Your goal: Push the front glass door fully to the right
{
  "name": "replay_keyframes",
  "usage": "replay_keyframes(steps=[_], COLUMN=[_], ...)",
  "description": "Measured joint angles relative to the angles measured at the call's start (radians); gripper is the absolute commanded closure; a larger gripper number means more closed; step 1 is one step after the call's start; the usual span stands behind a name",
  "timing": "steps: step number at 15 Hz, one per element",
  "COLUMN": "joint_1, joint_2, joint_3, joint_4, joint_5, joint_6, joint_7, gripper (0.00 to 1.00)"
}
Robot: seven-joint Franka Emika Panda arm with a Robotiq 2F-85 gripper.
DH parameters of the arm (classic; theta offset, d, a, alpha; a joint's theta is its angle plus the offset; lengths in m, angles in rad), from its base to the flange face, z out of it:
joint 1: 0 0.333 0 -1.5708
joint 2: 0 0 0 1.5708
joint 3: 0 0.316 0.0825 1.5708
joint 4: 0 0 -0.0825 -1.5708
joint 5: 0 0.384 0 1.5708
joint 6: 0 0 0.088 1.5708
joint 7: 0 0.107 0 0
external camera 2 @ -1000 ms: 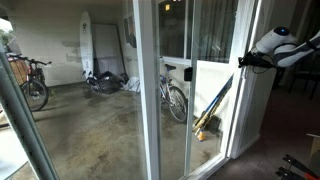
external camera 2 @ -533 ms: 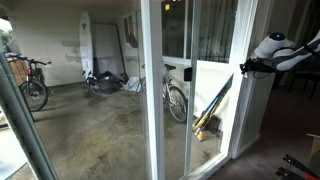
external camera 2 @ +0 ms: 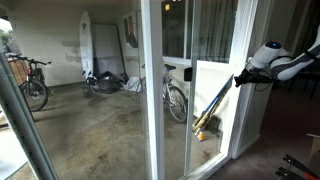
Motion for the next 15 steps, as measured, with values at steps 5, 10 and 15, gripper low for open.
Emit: replay_keyframes(steps=[5, 10, 15], joint_1=[-0.001, -0.002, -0.003], joint_2=[-0.017, -0.043, -0.045], joint_3=[0.043, 0.059, 0.059], joint_4=[-0.051, -0.070, -0.070], joint_5=[0.000, 0.000, 0.000], joint_6=[0.000, 0.000, 0.000], joint_7=[0.000, 0.000, 0.000], gripper=[0.96, 0.85, 0.85])
